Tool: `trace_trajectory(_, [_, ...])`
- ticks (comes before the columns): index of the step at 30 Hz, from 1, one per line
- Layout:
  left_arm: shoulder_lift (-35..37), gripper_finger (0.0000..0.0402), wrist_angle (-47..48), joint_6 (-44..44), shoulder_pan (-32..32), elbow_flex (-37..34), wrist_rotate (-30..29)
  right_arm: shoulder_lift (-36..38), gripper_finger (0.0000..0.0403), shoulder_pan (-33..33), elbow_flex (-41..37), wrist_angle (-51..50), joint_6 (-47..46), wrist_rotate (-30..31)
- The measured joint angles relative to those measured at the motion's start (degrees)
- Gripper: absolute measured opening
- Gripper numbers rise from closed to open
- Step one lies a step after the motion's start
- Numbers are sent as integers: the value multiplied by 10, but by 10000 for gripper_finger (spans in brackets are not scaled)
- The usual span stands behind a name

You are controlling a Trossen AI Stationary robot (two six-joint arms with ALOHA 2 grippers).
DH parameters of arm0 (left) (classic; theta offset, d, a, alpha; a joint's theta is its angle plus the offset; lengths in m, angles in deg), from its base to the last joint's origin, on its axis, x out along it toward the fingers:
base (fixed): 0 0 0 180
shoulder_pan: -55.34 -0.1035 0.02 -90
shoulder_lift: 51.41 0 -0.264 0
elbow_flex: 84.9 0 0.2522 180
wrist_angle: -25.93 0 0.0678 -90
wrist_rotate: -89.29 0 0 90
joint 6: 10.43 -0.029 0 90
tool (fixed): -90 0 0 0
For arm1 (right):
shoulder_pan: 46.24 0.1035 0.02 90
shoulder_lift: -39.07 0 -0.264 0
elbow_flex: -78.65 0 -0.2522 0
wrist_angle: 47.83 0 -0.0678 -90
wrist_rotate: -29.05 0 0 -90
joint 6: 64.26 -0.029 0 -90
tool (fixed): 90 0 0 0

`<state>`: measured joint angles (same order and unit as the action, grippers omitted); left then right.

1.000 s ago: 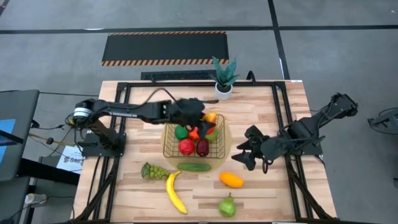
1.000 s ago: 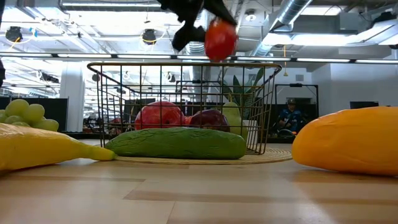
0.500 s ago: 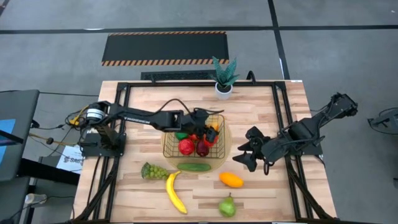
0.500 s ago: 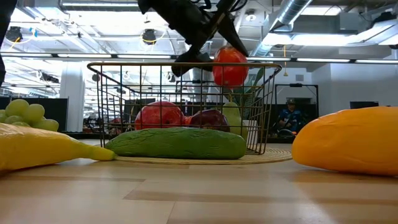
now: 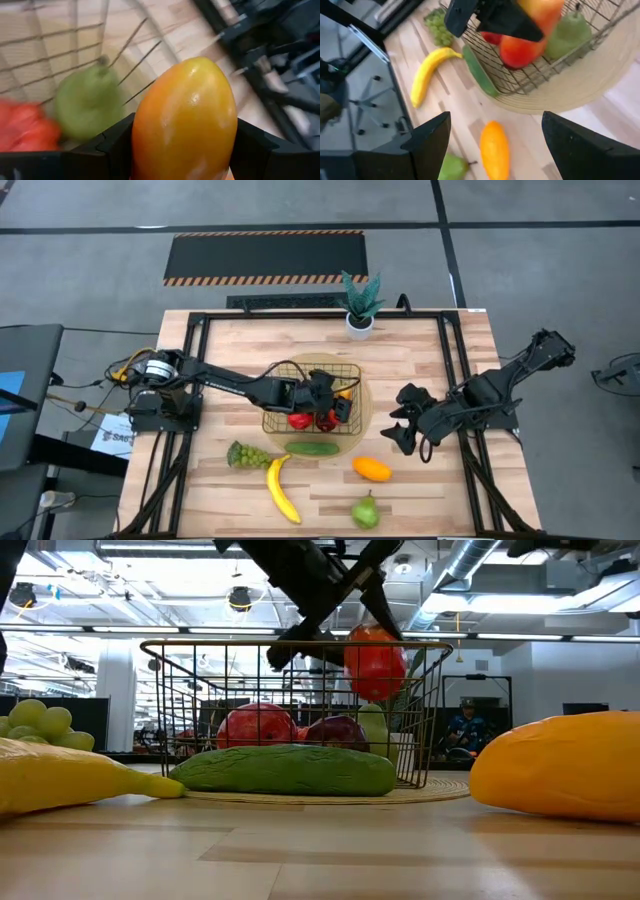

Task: Build produce basket
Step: Put the red mango into the silver basket

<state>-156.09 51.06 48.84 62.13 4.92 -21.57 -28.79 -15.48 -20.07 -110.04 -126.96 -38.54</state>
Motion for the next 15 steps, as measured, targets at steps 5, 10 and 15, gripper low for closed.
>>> trace_trajectory(5, [-11,233,-18,4,0,1,-5,0,328,1,0,-13,2,0])
trace_trajectory(10, [-37,246,-43,8,0,1,18,0,328,14,-3,-48,-2,-1])
trace_trajectory(15, [-42,298,-46,9,0,1,62,0,336,25,-3,-78,-7,-2])
